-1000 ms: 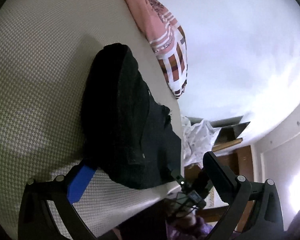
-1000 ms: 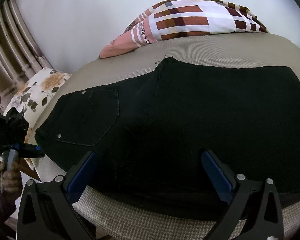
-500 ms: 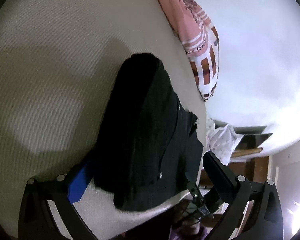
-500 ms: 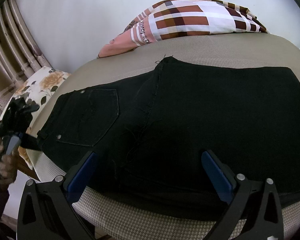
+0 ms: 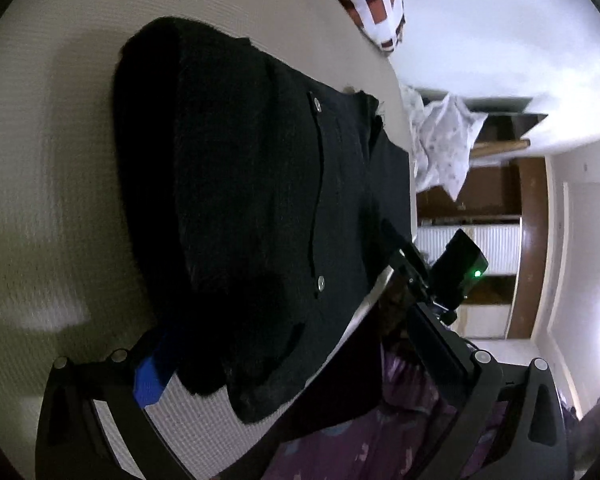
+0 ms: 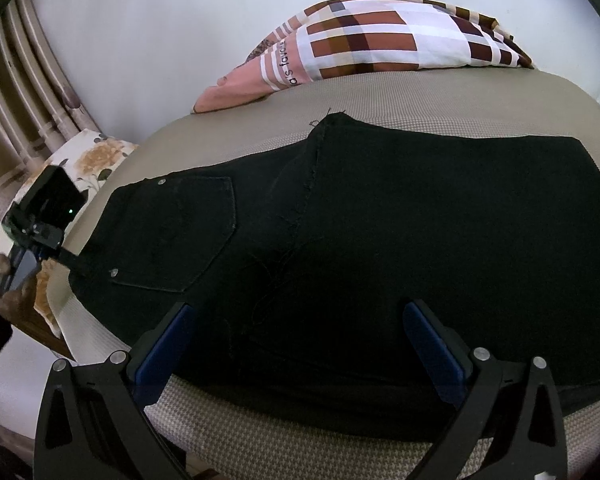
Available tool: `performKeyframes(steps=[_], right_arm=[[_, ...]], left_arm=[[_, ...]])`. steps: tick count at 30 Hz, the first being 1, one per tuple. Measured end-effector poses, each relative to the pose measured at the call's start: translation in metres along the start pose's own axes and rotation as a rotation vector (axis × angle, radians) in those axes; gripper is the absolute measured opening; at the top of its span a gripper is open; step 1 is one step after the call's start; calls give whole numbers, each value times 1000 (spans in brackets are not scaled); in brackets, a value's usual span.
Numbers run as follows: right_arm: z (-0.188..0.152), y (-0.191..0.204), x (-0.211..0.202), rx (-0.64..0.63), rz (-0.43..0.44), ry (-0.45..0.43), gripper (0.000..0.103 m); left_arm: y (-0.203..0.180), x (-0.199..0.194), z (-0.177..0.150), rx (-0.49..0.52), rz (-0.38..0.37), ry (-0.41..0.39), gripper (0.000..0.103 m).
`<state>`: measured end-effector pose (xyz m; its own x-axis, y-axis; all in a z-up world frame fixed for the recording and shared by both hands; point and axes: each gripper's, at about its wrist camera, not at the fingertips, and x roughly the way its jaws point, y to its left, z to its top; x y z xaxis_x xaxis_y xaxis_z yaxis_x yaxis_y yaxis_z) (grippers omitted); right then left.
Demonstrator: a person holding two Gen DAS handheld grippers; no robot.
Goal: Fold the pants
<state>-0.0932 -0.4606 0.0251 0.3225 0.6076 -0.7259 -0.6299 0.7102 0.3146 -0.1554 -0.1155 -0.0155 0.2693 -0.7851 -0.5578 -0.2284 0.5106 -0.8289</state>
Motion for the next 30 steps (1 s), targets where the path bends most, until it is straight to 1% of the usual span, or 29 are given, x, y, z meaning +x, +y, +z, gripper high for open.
performKeyframes(steps=[2, 5, 6, 9, 12, 13, 15, 17, 19, 23, 25, 29, 30], right_arm=[[0, 1, 1, -4, -9, 2, 103], [0, 3, 2, -14, -20, 7, 103], [0, 3, 2, -16, -21, 9, 103], [0, 3, 2, -17, -23, 9, 103], [0, 5, 3, -20, -35, 10, 103], [0, 5, 4, -22, -39, 11, 103], [0, 6, 4, -27, -46, 13, 103], [1, 6, 5, -31, -50, 15, 103], [2, 7, 6, -35, -57, 17, 103], [2, 10, 8, -47, -75, 23, 103], [2, 10, 8, -48, -79, 23, 103], [3, 10, 9, -49, -80, 24, 103], [3, 10, 10, -50, -84, 25, 103]], left_arm=[[1, -1, 9, -6, -9, 42, 103], [10, -1, 18, -59, -68, 95, 103], [10, -2, 19, -66, -75, 99, 103], [0, 3, 13, -32, -26, 107, 103], [-3, 13, 13, -33, -50, 152, 103], [-4, 13, 12, -26, -57, 144, 103], [-3, 8, 9, -27, -74, 85, 103], [-5, 6, 5, -20, -60, 26, 103], [-7, 6, 2, -3, -44, 9, 103], [-5, 5, 2, -28, -65, -26, 103], [-7, 5, 1, -24, -60, -43, 103], [-7, 6, -3, -20, -84, -88, 102], [-8, 6, -4, -11, -75, -96, 101]])
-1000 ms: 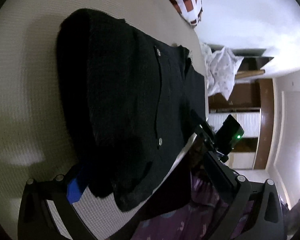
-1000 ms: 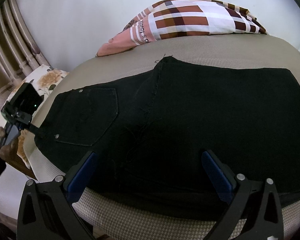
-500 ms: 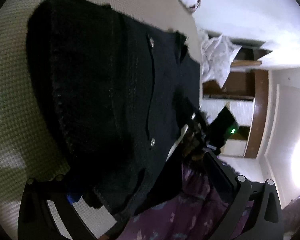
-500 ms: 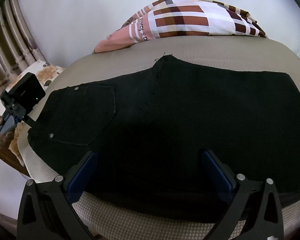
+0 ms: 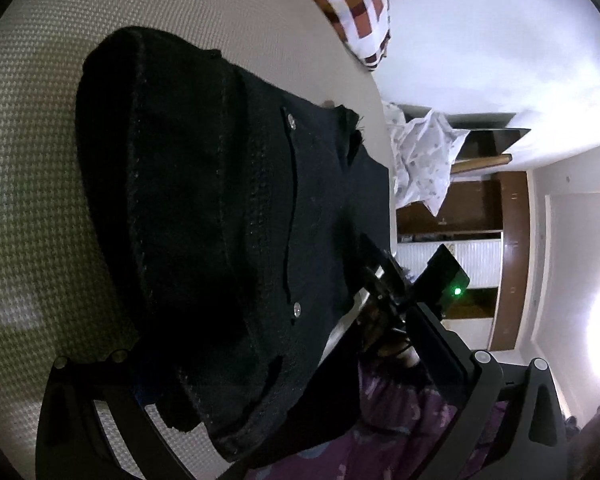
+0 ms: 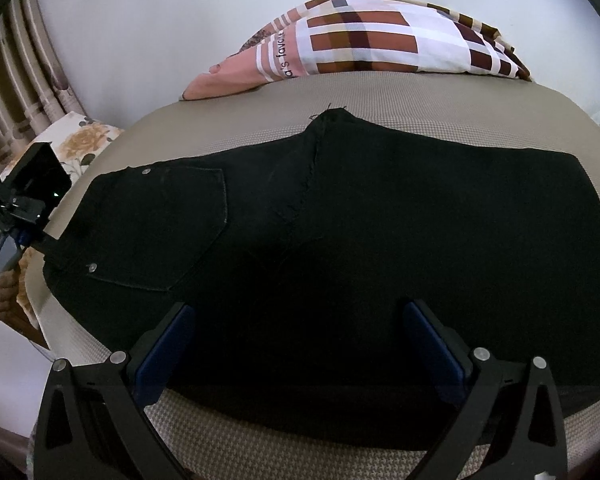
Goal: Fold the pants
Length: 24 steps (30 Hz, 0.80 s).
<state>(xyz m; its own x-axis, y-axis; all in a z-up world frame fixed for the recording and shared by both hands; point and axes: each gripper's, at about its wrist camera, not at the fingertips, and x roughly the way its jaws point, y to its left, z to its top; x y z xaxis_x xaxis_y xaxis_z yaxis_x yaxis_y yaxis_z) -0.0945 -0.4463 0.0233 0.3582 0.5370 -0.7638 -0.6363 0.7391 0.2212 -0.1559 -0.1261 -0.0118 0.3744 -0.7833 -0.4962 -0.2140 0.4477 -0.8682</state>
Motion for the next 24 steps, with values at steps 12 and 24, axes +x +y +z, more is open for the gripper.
performKeyframes(steps=[12, 24], right_arm=[[1, 0, 0, 2, 2, 0, 103], [1, -1, -1, 11, 13, -4, 103]], left_arm=[[-8, 3, -14, 71, 302, -79, 35], [-25, 14, -34, 111, 221, -152, 26]])
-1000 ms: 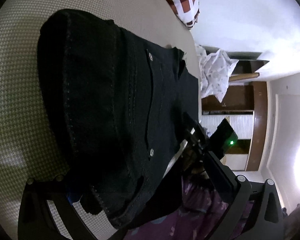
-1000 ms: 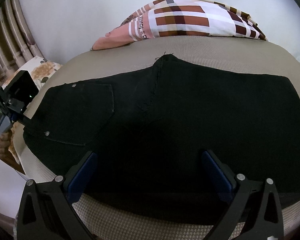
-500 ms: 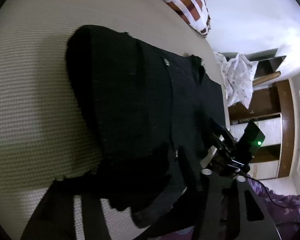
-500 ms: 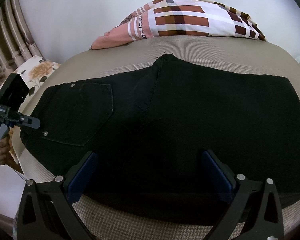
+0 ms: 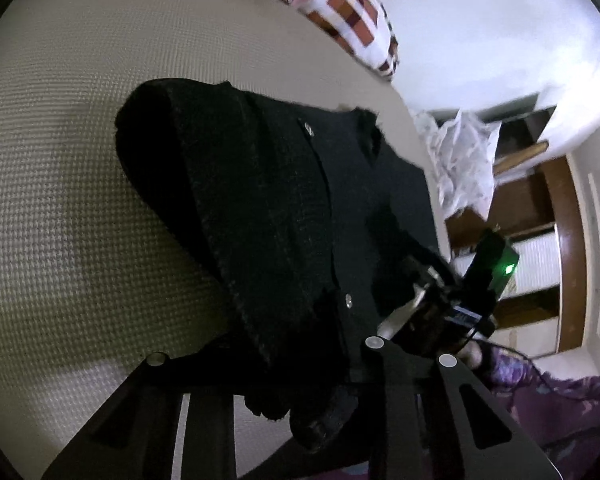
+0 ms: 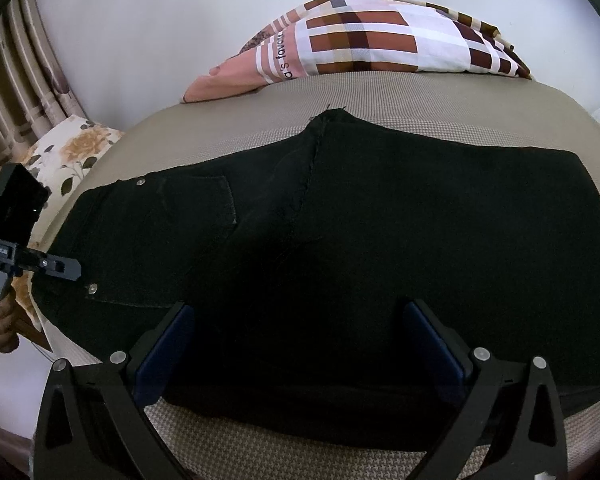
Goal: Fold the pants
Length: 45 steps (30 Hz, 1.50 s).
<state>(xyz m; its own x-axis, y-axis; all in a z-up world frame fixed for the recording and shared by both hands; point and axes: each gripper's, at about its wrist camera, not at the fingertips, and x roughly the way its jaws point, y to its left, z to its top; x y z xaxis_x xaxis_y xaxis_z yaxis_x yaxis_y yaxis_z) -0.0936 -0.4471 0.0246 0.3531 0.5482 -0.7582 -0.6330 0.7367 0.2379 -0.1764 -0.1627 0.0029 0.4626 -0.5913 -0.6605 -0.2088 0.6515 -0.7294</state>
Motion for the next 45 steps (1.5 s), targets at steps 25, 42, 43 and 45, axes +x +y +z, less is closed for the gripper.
performKeyframes(steps=[25, 42, 43, 45], right_arm=[[1, -29, -9, 132, 190, -39, 103], [10, -47, -26, 209, 440, -15, 103], [11, -47, -29, 203, 458, -16, 103], [12, -44, -38, 177, 512, -26, 103]], left_arm=[[-121, -10, -18, 267, 280, -179, 25], [-191, 25, -9, 359, 252, -199, 25], [-193, 28, -7, 359, 246, -198, 25], [-196, 34, -3, 351, 222, -197, 25]])
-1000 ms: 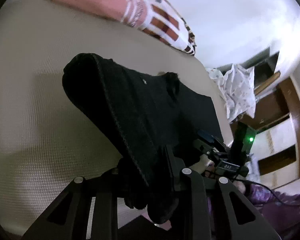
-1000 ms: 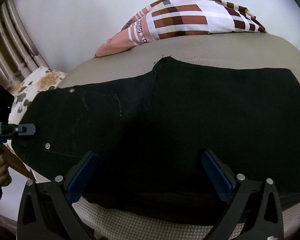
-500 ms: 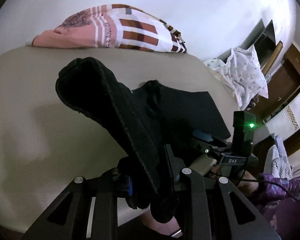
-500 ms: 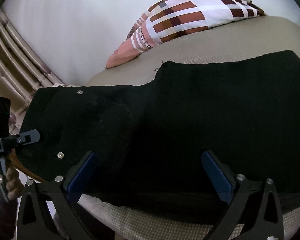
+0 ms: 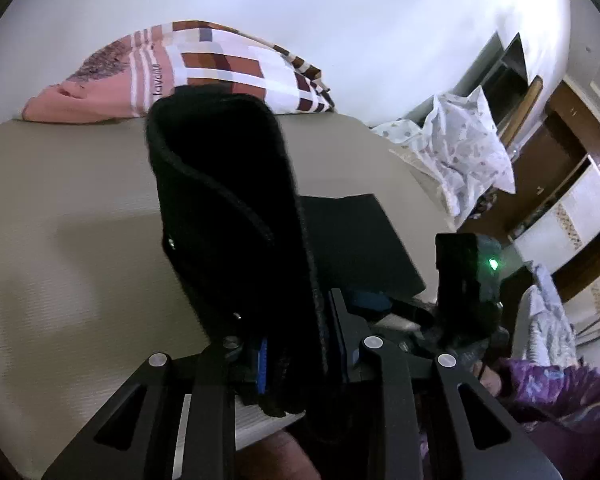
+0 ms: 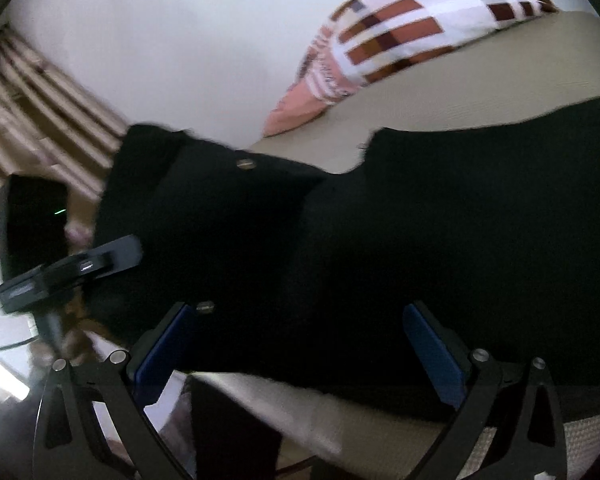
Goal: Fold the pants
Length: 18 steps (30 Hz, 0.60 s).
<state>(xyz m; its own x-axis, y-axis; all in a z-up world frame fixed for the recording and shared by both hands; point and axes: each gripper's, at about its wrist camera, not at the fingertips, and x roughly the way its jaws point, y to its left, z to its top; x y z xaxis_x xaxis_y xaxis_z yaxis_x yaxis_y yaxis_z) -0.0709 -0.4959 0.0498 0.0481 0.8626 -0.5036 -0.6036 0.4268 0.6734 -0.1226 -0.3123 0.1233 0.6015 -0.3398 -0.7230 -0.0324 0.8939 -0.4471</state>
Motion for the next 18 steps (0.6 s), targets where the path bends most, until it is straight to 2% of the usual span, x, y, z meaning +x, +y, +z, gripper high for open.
performKeyframes(steps=[4, 8, 10, 16, 18], right_arm=[[-4, 24, -9, -115, 66, 10, 103], [-12, 60, -11, -305, 56, 17, 103], [-14, 71, -9, -358, 53, 15, 103], [-7, 83, 11, -394, -29, -9, 103], [-3, 82, 15, -391, -33, -14, 103]], left_arm=[[-2, 9, 7, -26, -52, 3, 25], [-3, 19, 12, -37, -86, 26, 25], [-6, 23, 14, -34, -90, 37, 25], [-13, 33, 18, -40, -103, 57, 25], [-13, 35, 19, -53, -111, 59, 25]])
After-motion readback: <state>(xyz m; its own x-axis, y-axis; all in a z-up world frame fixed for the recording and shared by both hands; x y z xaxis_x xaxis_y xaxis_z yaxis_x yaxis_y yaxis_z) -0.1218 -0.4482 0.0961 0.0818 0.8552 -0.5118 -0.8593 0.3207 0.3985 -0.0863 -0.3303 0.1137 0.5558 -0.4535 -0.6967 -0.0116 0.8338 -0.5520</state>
